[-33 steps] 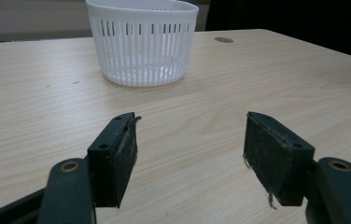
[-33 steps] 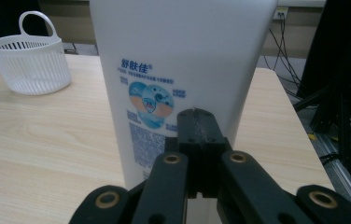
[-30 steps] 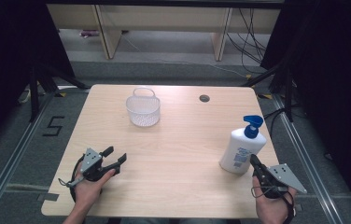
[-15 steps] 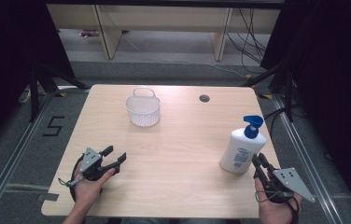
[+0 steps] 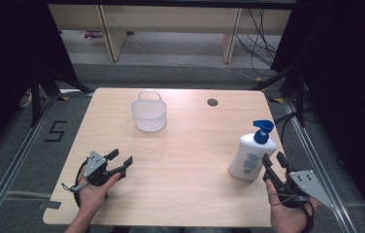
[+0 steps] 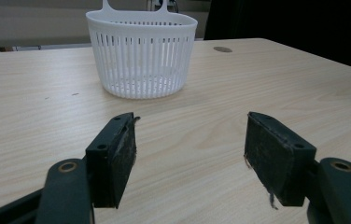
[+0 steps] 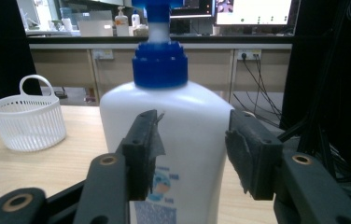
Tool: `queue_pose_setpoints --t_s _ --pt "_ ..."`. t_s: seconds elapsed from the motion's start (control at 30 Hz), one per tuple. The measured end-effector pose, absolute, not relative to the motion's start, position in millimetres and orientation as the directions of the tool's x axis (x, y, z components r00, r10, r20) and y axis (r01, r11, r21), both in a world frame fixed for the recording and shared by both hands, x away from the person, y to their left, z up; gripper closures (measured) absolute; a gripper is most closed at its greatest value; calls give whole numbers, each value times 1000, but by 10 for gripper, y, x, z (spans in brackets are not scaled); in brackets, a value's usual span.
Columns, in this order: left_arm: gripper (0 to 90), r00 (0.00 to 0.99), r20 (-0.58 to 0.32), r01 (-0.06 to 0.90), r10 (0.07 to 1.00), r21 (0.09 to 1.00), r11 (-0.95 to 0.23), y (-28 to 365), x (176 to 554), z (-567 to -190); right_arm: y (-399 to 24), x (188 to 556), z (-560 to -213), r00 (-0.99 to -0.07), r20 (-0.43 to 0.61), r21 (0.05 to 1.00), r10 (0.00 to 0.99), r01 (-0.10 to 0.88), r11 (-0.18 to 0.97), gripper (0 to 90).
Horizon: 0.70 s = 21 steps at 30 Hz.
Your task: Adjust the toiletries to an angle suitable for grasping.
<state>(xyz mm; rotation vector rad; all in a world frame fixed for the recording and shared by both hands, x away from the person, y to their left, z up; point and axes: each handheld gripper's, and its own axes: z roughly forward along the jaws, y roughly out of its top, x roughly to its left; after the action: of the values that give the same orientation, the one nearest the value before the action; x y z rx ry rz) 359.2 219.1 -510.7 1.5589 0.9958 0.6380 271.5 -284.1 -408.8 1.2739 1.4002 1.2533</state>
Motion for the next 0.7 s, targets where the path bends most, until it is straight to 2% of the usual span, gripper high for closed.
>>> queue_pose_setpoints --t_s 0.03,0.1,0.43,0.7 --pt "333 499 -113 255 860 967 -21 2190 3593 -5104 -2838 2736 -4084 -136 35 993 990 117 -19 526" --pt "333 503 -113 254 857 967 -22 2187 3596 -5102 -2813 2725 -4050 -131 35 991 991 136 -17 515" --pt "330 532 -85 223 843 974 -42 2142 3597 -5101 -2710 2710 -3982 -133 3 996 991 93 10 470" --pt "330 511 -83 238 855 970 -49 2134 3556 -5086 -2701 2725 -3926 -140 -24 997 990 76 34 453"
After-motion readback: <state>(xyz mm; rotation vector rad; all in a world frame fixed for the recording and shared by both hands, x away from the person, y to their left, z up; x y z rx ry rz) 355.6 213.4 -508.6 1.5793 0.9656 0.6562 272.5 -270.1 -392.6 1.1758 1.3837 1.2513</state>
